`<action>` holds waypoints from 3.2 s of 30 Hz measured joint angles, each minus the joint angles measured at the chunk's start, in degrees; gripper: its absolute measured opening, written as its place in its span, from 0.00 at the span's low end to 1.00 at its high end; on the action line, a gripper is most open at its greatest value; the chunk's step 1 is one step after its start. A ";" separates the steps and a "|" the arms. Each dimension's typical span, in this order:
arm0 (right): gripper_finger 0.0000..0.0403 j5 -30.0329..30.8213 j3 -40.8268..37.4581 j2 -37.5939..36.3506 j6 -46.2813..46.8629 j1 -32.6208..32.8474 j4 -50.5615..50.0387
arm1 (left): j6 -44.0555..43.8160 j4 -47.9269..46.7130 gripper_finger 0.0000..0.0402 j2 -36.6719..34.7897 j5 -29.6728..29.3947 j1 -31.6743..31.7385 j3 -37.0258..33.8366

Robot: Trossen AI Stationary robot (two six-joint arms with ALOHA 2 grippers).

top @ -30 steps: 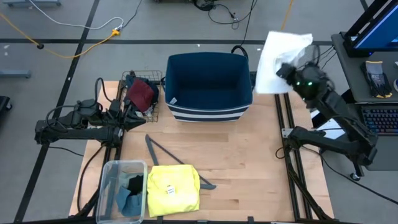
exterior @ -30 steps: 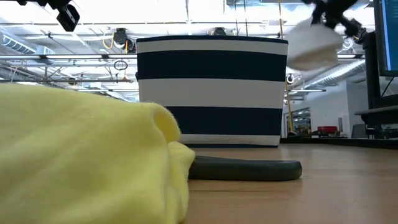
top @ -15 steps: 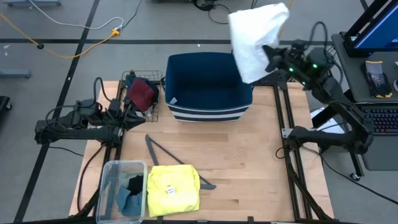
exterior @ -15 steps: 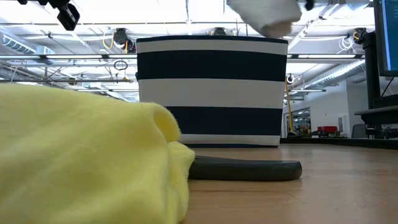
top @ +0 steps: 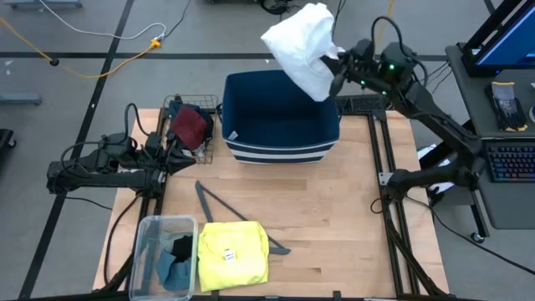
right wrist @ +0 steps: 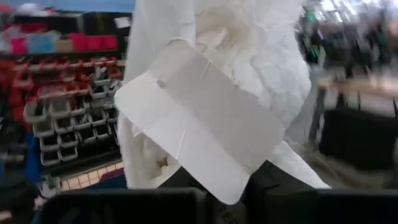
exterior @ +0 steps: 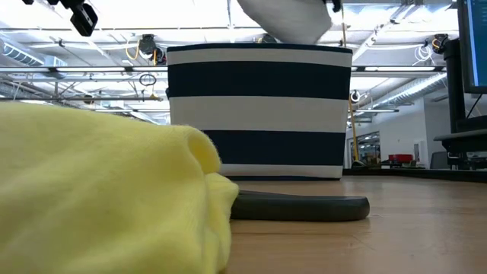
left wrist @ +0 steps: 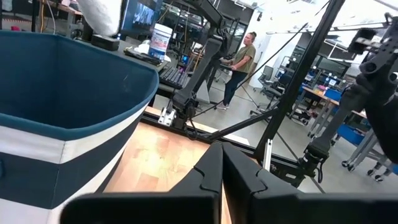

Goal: Pick & Place Cloths
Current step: Put the white blouse into the blue laundry bin

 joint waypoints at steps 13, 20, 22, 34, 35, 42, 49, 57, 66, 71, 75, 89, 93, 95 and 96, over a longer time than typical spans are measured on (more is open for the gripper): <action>0.06 -0.60 4.83 5.03 -33.39 9.82 2.16 | -0.87 -0.02 0.02 0.00 -1.62 0.01 0.00; 0.06 12.41 6.76 8.28 -43.09 15.01 1.54 | -2.07 0.00 0.03 -0.02 -2.26 0.01 0.00; 0.06 15.03 7.57 9.33 -45.78 16.03 1.50 | -2.08 0.00 0.04 0.00 -3.06 0.00 0.00; 0.06 23.23 21.91 17.95 -34.14 17.26 -16.14 | -2.00 0.02 0.03 0.00 -3.08 0.00 0.00; 0.06 23.19 23.43 18.75 -31.96 16.91 -18.89 | -2.00 0.02 0.04 0.00 -3.08 -0.01 0.00; 0.06 16.60 28.57 23.83 -17.42 13.69 -29.33 | -1.83 0.00 0.02 0.00 -3.10 0.00 0.00; 0.06 2.03 28.62 28.18 -6.34 6.35 -36.49 | -1.96 -0.02 0.04 0.00 -3.08 0.00 0.00; 0.06 -11.34 28.62 30.96 0.63 -0.69 -40.18 | -2.03 -0.09 0.01 0.00 -3.08 0.01 0.00; 0.06 -17.42 28.60 30.41 0.52 -1.08 -41.53 | -1.61 -0.11 0.04 0.00 -3.08 0.01 0.00; 0.06 -28.29 28.56 30.46 3.20 -2.32 -37.39 | -1.59 -0.11 0.01 0.00 -3.08 -0.01 0.00; 0.06 -39.77 28.53 30.43 13.82 -5.51 -26.92 | -1.59 -0.12 0.01 0.00 -3.08 0.00 0.00; 0.06 -64.41 25.31 30.30 51.76 -14.25 -10.12 | -1.37 0.34 0.01 0.04 -3.06 0.00 0.00; 0.06 -64.98 23.47 30.43 53.05 -14.28 -17.72 | -1.41 2.18 0.04 0.09 -3.04 0.00 0.00; 0.06 -65.34 22.57 30.43 52.84 -14.26 -21.76 | -1.41 3.96 0.04 0.11 -2.78 -0.01 0.00; 0.06 -65.48 21.98 30.43 52.82 -14.26 -23.09 | -1.44 5.21 0.03 0.11 -2.53 -0.01 0.00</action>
